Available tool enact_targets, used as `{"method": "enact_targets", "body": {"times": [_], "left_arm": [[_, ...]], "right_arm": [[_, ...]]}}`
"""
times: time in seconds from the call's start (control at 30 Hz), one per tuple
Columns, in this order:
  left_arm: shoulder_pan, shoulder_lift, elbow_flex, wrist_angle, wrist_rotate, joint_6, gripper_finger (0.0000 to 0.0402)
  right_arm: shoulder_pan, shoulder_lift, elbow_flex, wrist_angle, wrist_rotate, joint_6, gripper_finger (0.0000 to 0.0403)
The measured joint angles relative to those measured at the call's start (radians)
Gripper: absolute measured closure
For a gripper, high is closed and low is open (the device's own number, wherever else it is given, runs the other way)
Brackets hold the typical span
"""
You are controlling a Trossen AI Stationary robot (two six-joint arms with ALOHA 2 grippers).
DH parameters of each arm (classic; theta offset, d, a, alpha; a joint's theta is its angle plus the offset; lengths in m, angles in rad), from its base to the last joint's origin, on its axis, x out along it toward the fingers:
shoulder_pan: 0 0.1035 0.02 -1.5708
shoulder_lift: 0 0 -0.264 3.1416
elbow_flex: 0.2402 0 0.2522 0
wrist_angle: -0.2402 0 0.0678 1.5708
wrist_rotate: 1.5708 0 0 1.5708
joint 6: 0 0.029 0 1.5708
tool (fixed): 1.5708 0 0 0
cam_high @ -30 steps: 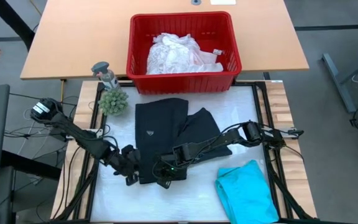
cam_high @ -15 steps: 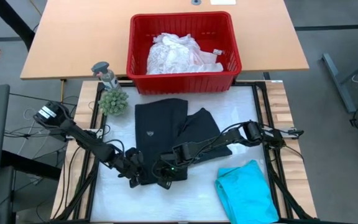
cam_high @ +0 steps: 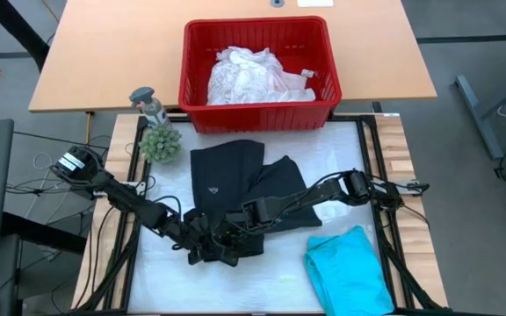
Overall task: Fold Laundry from Bin
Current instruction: Fold the black shorts
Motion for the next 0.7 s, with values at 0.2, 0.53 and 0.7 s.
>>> {"method": "enact_targets", "body": {"times": [0.2,0.53,0.7], "left_arm": [[0.003,0.0,0.0,-0.002,-0.001,0.012,0.0401],[0.003,-0.003,-0.001,-0.012,-0.003,0.043,0.0401],[0.003,-0.031,-0.001,-0.023,-0.004,0.064,0.0401]], "right_arm": [[0.0,0.0,0.0,0.0,-0.012,-0.015,0.0299],[0.0,0.0,0.0,0.008,-0.025,-0.033,0.0148],[0.0,0.0,0.0,0.026,-0.025,-0.078,0.01]]}}
